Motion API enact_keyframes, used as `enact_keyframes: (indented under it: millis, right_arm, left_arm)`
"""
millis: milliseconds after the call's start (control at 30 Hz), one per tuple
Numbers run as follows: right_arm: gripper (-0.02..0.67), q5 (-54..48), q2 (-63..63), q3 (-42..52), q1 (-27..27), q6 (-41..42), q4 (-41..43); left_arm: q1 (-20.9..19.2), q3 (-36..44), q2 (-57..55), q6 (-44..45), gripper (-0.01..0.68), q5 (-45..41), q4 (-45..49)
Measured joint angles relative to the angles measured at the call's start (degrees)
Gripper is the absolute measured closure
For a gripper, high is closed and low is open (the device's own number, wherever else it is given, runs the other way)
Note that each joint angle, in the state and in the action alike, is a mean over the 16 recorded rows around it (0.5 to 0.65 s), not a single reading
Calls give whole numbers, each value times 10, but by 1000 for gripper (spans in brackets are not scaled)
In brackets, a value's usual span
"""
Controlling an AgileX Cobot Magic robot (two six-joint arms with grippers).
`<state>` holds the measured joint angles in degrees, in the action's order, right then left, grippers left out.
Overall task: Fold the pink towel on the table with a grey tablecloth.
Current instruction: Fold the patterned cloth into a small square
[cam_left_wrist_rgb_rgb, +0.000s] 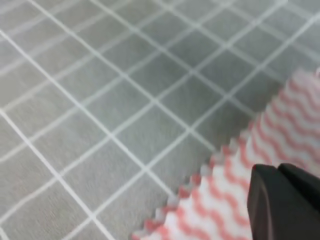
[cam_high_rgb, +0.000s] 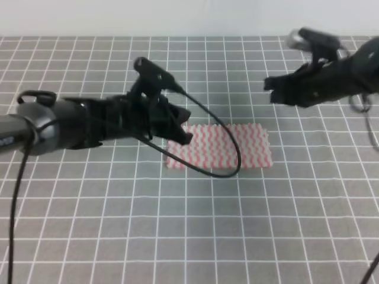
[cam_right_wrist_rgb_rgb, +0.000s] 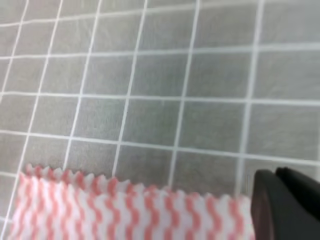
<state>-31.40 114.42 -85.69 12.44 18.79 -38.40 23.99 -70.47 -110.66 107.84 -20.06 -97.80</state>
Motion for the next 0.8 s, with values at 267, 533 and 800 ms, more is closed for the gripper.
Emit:
enact_keyframes:
  millis: [267,533,800]
  right_arm:
    - [664,-89,-80,4,32,-138,192]
    - [664,-140,-100,9,88,-216,273]
    - [664,-123,-67,11,117,-227,262]
  left_arm:
    - [-13,0,51,-234,675,-45,160]
    - [-50,0,57,-421,675,-118,297]
    - [-73,0,27,-414,675,-152,264]
